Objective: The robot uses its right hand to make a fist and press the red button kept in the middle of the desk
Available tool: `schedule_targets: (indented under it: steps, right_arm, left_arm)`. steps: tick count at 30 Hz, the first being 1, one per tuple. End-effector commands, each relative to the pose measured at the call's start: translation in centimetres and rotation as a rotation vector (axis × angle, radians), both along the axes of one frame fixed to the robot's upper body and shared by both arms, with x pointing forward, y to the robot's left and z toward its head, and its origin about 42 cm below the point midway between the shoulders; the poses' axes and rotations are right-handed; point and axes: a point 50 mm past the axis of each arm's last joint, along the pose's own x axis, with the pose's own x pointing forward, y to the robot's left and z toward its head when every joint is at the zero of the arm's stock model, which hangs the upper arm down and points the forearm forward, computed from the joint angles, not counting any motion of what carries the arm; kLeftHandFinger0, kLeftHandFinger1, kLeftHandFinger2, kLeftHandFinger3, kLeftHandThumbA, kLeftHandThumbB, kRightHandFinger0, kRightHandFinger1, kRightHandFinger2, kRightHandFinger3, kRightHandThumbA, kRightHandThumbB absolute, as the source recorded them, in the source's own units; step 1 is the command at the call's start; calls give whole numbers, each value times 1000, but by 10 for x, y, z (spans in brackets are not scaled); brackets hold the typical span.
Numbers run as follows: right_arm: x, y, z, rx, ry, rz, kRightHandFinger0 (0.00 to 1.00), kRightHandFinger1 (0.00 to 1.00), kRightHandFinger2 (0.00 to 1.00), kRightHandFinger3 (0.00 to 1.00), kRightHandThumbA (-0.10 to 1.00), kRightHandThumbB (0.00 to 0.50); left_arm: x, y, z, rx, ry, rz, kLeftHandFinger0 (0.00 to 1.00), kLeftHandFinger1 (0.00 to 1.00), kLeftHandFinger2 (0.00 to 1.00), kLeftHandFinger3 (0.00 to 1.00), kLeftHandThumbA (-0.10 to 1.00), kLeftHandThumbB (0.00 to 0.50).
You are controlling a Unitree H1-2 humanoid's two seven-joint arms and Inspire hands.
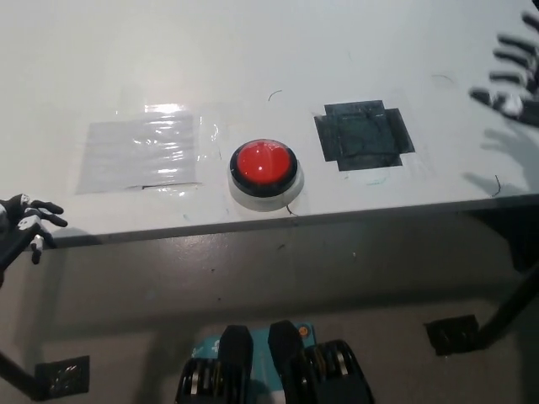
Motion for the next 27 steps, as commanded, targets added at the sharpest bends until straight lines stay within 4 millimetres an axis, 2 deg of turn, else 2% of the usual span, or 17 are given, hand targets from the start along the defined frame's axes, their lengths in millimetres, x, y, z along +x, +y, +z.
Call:
schedule_targets:
  steps: [1, 3, 5, 6, 7, 8, 10, 11, 12, 13, 14, 15, 21, 25, 27]
  right_arm:
    - [35, 35, 66, -27, -135, 92, 635, 761, 749, 883, 1000, 486]
    - [37, 47, 74, -24, -139, 117, 635, 759, 739, 861, 1000, 485]
    - [39, 62, 81, -33, -153, 134, 610, 727, 698, 786, 1000, 479]
    - [40, 77, 88, -39, -164, 151, 585, 676, 644, 673, 1000, 495]
    - [42, 89, 93, -38, -167, 171, 573, 652, 611, 616, 1000, 500]
    - [44, 99, 97, -41, -174, 182, 549, 590, 527, 517, 1000, 499]
    - [50, 118, 100, -40, -181, 192, 391, 373, 307, 282, 1000, 500]
    - [50, 118, 100, -40, -182, 192, 386, 359, 286, 258, 1000, 500]
    - [55, 137, 102, -24, -182, 209, 218, 66, 12, 9, 1000, 500]
    - [56, 145, 103, -19, -182, 223, 156, 7, 0, 0, 1000, 498]
    - [58, 154, 104, -6, -182, 242, 26, 0, 0, 0, 1000, 499]
    - [59, 164, 106, -2, -185, 248, 1, 0, 0, 0, 1000, 493]
    - [60, 196, 110, 4, -185, 294, 0, 0, 3, 0, 1000, 500]
    - [54, 234, 108, 20, -155, 365, 0, 0, 21, 0, 1000, 484]
    - [53, 238, 107, 14, -165, 374, 0, 0, 41, 21, 1000, 479]
  left_arm:
    - [5, 0, 14, 16, -34, -27, 164, 290, 433, 576, 494, 0]
    - [5, -2, 14, 14, -27, -30, 162, 286, 421, 573, 502, 0]
    - [4, -2, 14, 7, -19, -28, 169, 286, 407, 567, 509, 13]
    - [5, -2, 14, 5, -21, -29, 164, 284, 401, 562, 508, 2]
    - [6, -2, 14, 6, -25, -35, 161, 283, 399, 560, 507, 0]
    - [6, -2, 14, 10, -37, -39, 155, 281, 403, 558, 499, 0]
    - [6, -2, 14, 9, -31, -38, 159, 288, 419, 559, 488, 0]
    - [6, -2, 14, 9, -31, -38, 159, 288, 419, 560, 488, 0]
    - [5, -3, 15, 17, -32, -38, 186, 303, 431, 566, 493, 0]
    - [5, -3, 16, 17, -25, -37, 188, 305, 431, 569, 495, 0]
    - [4, -3, 16, 14, -25, -36, 188, 309, 440, 574, 494, 0]
    - [4, -3, 17, 15, -27, -40, 180, 306, 441, 577, 496, 0]
    - [6, -5, 17, 20, -33, -45, 172, 295, 448, 584, 505, 0]
    - [7, -6, 17, 33, -43, -49, 161, 286, 444, 586, 517, 0]
    - [9, -8, 18, 37, -50, -57, 162, 288, 451, 588, 521, 0]
